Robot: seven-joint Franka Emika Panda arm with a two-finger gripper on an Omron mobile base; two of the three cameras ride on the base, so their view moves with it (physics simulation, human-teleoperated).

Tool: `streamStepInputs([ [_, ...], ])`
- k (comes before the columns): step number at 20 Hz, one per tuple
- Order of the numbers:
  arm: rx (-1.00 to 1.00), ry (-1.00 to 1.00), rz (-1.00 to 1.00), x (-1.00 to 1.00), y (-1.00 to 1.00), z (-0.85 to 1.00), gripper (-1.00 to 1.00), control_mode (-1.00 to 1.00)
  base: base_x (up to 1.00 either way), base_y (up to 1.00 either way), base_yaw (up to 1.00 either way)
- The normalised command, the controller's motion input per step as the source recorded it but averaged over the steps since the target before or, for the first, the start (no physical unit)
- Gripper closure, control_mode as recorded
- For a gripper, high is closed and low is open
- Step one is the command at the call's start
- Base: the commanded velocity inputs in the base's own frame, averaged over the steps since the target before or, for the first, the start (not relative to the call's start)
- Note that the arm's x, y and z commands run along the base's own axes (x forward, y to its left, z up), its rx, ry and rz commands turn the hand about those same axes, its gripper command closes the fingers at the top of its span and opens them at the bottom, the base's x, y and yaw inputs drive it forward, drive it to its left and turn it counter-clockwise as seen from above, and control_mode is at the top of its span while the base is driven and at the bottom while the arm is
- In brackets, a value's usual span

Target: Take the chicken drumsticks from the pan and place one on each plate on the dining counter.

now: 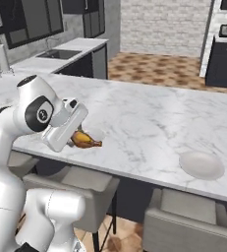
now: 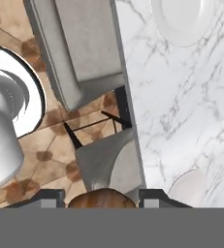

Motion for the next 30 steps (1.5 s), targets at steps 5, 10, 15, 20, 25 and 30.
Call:
streamStepInputs([
  [5,-0.06,-0.15,-0.28,0.52,0.35,0.0,1.0,-1.0,0.12,0.08,-0.07],
  [10,-0.05,-0.18,-0.3,0.68,0.27,0.0,1.0,-1.0,0.0,0.0,0.0],
  [15,0.0,-0.2,-0.2,0.69,0.11,-0.01,1.0,-1.0,0.0,0.0,0.0],
  [20,0.03,-0.21,-0.07,0.62,0.27,-0.07,1.0,-1.0,0.0,0.0,0.0],
  [25,0.12,-0.26,0.0,0.46,0.46,-0.15,1.0,-1.0,0.0,0.0,0.0],
  [30,0.24,-0.2,0.0,0.27,0.3,-0.24,1.0,-1.0,0.0,0.0,0.0],
])
